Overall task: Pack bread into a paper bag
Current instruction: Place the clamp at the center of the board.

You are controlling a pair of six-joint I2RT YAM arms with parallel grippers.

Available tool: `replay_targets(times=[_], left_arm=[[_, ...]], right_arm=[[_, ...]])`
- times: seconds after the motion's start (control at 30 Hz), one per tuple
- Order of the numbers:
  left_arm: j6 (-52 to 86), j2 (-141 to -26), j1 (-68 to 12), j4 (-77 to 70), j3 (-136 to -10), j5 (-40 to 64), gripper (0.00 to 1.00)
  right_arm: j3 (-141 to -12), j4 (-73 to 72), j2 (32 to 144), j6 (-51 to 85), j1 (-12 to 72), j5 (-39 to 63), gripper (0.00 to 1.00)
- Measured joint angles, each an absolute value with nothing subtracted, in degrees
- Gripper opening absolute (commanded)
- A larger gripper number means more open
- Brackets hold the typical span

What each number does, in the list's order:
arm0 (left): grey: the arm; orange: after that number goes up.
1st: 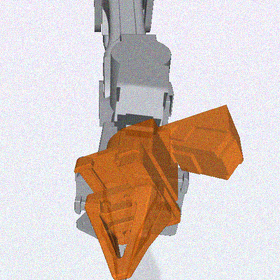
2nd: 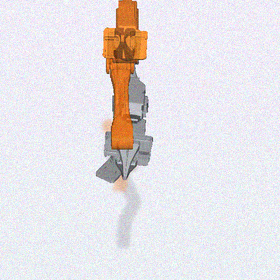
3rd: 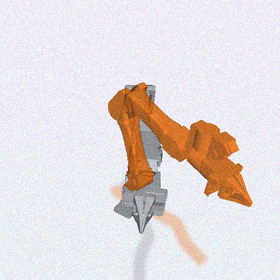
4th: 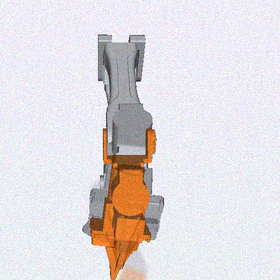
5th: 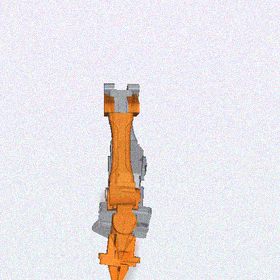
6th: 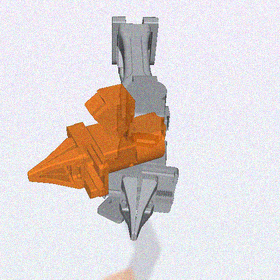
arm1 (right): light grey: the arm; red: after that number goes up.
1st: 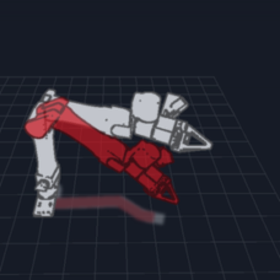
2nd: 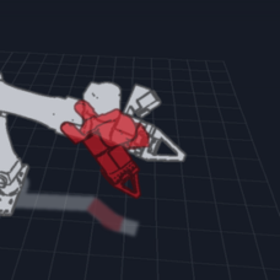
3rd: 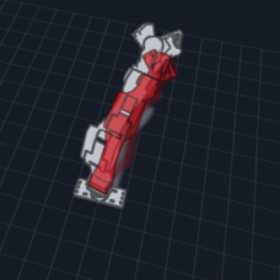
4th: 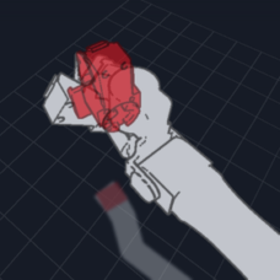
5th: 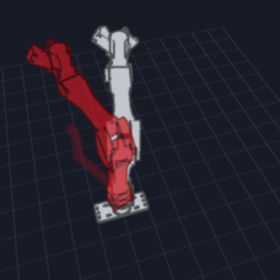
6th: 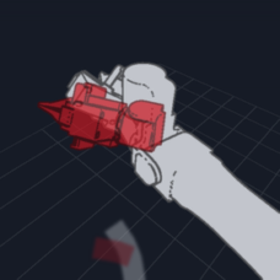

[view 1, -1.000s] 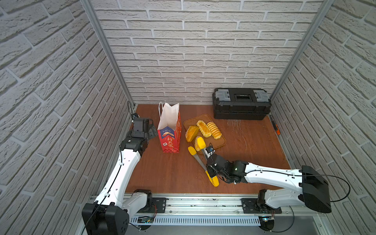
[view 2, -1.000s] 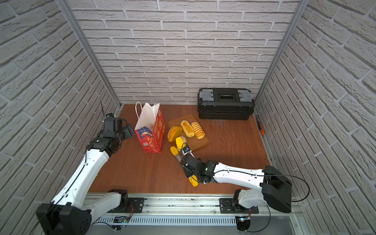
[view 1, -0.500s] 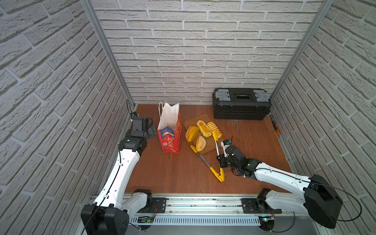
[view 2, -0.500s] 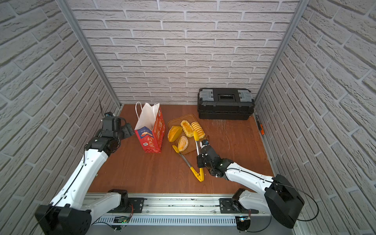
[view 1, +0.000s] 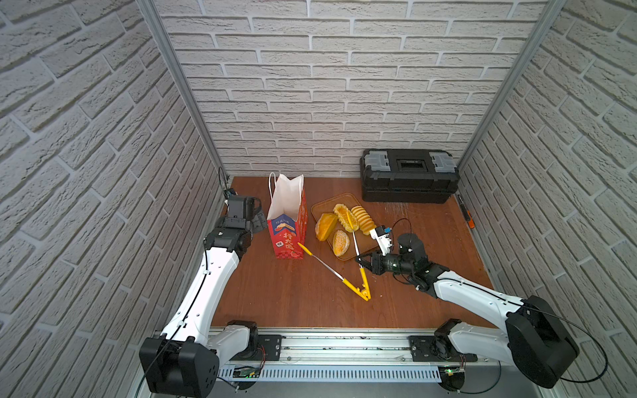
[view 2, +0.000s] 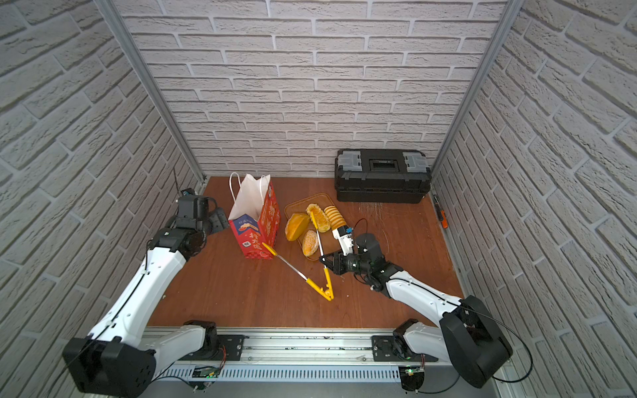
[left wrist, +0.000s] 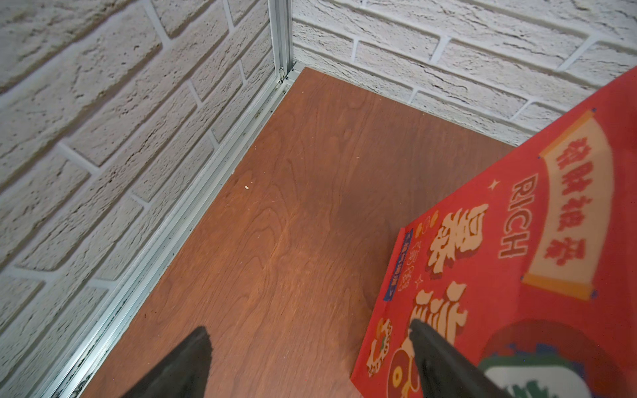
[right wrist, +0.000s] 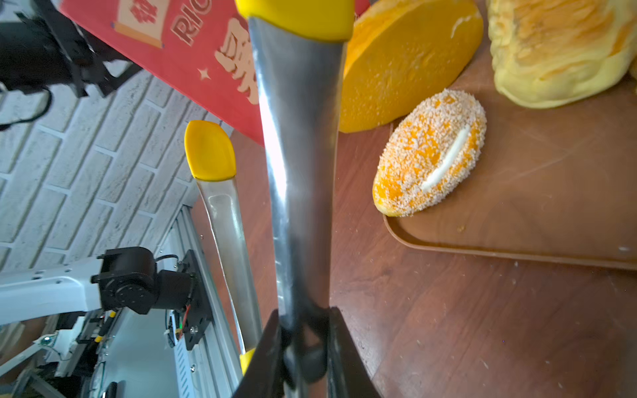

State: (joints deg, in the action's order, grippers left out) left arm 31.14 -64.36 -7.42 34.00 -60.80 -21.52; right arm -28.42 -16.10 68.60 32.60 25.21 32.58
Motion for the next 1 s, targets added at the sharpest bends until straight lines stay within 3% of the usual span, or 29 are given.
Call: replay_targets(times=[0.33,0.57,0.9,0.93,1.0], left_arm=[[30.85,-65.23,-7.53,34.15,-61.54,-22.5,0.92],[30.65,-67.42,-7.64,33.95,-61.69,-22.87,0.92],[30.44,-71.37,-7.7,33.61,-62.57,-22.9,0.92],[30.41,-71.79,-7.75,33.28,-62.67,-22.9,0.92],[30.24,-72.58,-7.79,32.8,-62.74,-22.9,0.92]], right_arm=[[-24.62,-14.59,59.57,35.62,-1.06,28.97,0.06],[-24.62,-16.71,70.02,37.47,-17.72,29.8,0.07],[-26.89,-21.15,90.48,39.2,-18.81,32.45,0.1],[-27.75,-20.8,90.83,38.79,-18.41,31.94,0.13],[-29.82,-18.57,90.94,37.54,-17.19,30.15,0.3]])
